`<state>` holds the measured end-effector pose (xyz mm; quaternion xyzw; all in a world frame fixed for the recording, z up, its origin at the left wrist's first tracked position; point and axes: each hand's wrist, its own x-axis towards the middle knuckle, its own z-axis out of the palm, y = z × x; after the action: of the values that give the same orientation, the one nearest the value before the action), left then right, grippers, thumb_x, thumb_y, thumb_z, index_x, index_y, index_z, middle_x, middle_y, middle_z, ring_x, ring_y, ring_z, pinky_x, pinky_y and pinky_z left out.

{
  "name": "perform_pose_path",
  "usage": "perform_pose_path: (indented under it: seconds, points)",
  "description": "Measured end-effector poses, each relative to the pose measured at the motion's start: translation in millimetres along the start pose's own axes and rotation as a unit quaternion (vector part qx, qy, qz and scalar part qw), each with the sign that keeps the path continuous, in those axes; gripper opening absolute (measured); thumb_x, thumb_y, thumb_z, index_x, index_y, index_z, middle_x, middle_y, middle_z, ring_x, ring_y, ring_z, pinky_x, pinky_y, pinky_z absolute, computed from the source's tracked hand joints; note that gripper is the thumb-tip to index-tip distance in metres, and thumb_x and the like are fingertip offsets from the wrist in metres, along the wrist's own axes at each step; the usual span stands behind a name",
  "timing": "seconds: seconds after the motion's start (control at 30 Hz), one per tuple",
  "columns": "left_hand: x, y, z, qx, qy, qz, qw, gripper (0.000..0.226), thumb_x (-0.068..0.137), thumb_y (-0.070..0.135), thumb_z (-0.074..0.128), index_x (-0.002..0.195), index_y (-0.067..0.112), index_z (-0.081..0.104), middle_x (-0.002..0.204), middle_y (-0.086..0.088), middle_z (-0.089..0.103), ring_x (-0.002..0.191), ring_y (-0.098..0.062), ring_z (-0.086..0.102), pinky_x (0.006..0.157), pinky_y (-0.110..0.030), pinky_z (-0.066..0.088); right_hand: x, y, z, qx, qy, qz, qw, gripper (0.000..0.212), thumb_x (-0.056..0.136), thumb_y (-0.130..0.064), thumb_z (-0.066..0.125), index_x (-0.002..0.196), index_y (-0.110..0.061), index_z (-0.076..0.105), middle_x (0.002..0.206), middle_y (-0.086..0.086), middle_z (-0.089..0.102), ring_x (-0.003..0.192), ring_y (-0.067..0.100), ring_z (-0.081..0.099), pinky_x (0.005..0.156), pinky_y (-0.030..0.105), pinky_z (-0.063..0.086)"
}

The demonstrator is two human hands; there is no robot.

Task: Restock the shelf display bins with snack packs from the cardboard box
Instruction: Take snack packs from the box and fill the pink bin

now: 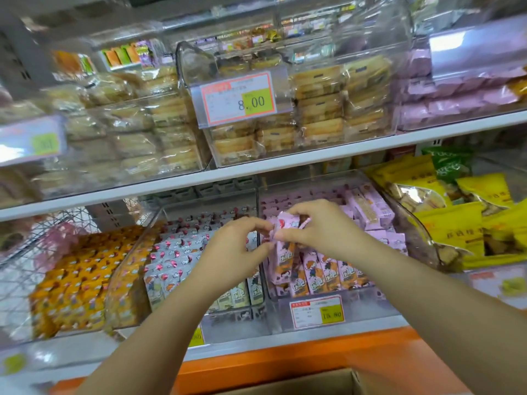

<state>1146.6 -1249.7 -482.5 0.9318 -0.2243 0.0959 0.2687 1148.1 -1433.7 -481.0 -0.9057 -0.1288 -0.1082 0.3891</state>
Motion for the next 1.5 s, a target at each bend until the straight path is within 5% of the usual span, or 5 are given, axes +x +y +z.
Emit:
perform_pose_path:
  seconds: [0.17, 0.47, 0.63, 0.87, 1.5]
  points:
    - [-9, -13, 0, 0.015, 0.001, 0.01, 1.0, 0.024, 0.091, 0.026, 0.062, 0.115, 0.029, 0.062, 0.111, 0.019, 0.052, 0.105, 0.005, 0.043, 0.084, 0.005, 0.024, 7, 3, 21, -0.089, -0.125, -0.021, 0.988, 0.047, 0.079, -0.032, 0.076, 0.12, -0.014, 0.064, 0.112, 0.004, 0.065, 0.086, 0.012, 0.059, 0.072, 0.021, 0.042]
    - [-1, -18, 14, 0.023, -0.007, 0.027, 0.999, 0.019, 0.092, 0.021, 0.06, 0.108, 0.026, 0.068, 0.115, 0.01, 0.056, 0.116, -0.01, 0.046, 0.097, -0.02, 0.029, 8, 18, 39, -0.187, -0.123, -0.052, 0.973, 0.047, 0.081, -0.038, 0.072, 0.124, -0.021, 0.06, 0.114, 0.002, 0.049, 0.106, 0.022, 0.053, 0.089, 0.038, 0.046]
    - [7, -6, 18, 0.034, 0.005, 0.04, 0.999, 0.021, 0.093, 0.026, 0.058, 0.112, 0.028, 0.066, 0.123, 0.009, 0.055, 0.12, -0.011, 0.044, 0.099, -0.023, 0.03, 3, 32, -14, -0.318, 0.076, 0.023, 0.945, 0.054, 0.085, -0.052, 0.06, 0.134, -0.033, 0.048, 0.133, 0.001, 0.045, 0.124, 0.023, 0.038, 0.1, 0.036, 0.03]
    - [40, 47, 48, 0.029, -0.039, 0.069, 0.996, 0.023, 0.095, 0.026, 0.054, 0.117, 0.027, 0.062, 0.125, 0.005, 0.056, 0.112, -0.017, 0.053, 0.098, -0.039, 0.043, -19, 71, -53, -0.411, 0.134, 0.103, 0.896, 0.034, 0.095, -0.043, 0.044, 0.124, -0.029, 0.056, 0.125, 0.003, 0.055, 0.12, 0.027, 0.045, 0.105, 0.043, 0.024]
    - [101, 105, 114, 0.0, -0.1, 0.054, 0.994, 0.041, 0.089, 0.011, 0.056, 0.129, 0.021, 0.054, 0.135, -0.007, 0.04, 0.116, -0.022, 0.048, 0.089, -0.023, 0.037, -24, 92, -78, -0.417, 0.013, 0.098, 0.903, 0.055, 0.086, -0.013, 0.057, 0.135, -0.035, 0.045, 0.137, 0.0, 0.044, 0.135, 0.025, 0.028, 0.115, 0.054, 0.004]
